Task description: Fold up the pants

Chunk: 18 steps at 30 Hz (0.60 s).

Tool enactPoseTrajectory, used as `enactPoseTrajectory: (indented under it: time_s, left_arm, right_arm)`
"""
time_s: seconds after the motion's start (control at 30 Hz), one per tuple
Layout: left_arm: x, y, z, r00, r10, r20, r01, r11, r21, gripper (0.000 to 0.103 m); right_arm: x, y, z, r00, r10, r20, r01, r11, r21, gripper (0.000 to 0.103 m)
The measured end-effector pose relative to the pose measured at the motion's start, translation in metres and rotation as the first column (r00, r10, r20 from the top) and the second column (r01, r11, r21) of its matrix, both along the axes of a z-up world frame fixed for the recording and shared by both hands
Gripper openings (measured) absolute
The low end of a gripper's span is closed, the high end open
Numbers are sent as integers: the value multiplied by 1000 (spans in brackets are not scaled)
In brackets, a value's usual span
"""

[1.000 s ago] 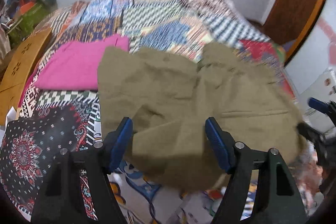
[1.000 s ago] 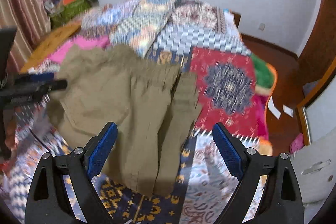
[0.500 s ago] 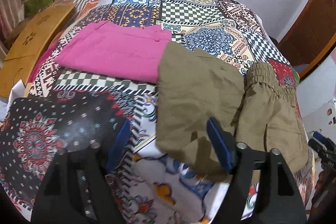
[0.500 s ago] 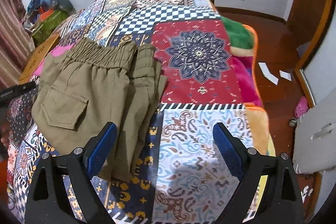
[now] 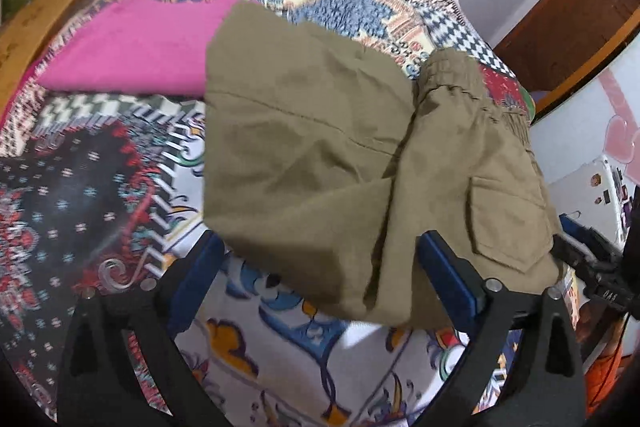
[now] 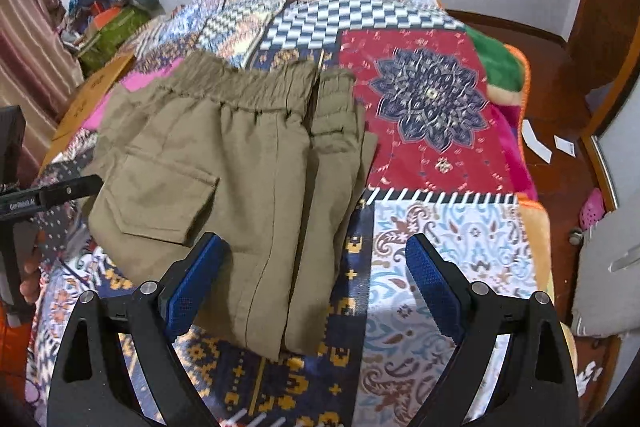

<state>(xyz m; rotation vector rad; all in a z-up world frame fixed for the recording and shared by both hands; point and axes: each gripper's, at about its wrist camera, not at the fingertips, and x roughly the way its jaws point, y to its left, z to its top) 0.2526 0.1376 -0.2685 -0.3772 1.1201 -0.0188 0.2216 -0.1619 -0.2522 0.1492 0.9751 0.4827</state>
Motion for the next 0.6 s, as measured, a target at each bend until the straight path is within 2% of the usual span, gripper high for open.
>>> enactPoseTrajectory:
  time_s: [0.1, 0.17, 0.3, 0.43, 0.57, 0.6]
  left_arm:
    - [9, 7, -11, 1000, 18, -24, -20, 996, -92, 102]
    - [13, 8, -13, 1000, 19, -21, -21, 994, -109, 102]
    - [23, -1, -12, 1000, -1, -15, 0, 997, -72, 103]
    - [26, -1, -11, 1000, 16, -1, -16, 999, -52, 102]
    - [19, -6, -1, 999, 30, 28, -30, 1000, 7, 92]
    - [17, -9, 1, 999, 26, 37, -27, 999, 23, 90]
  right_arm:
    - [6, 2, -8, 1000, -2, -27, 3, 1000, 21, 94]
    - [9, 2, -12, 999, -8, -42, 10, 999, 37, 100]
    - [19, 6, -21, 996, 13, -83, -8, 998, 62, 102]
    - [26, 12, -21, 997, 25, -74, -21, 999, 50, 102]
    - [30, 17, -21, 998, 36, -60, -33, 998, 45, 102]
    - [29, 18, -21, 998, 40, -57, -37, 998, 48, 98]
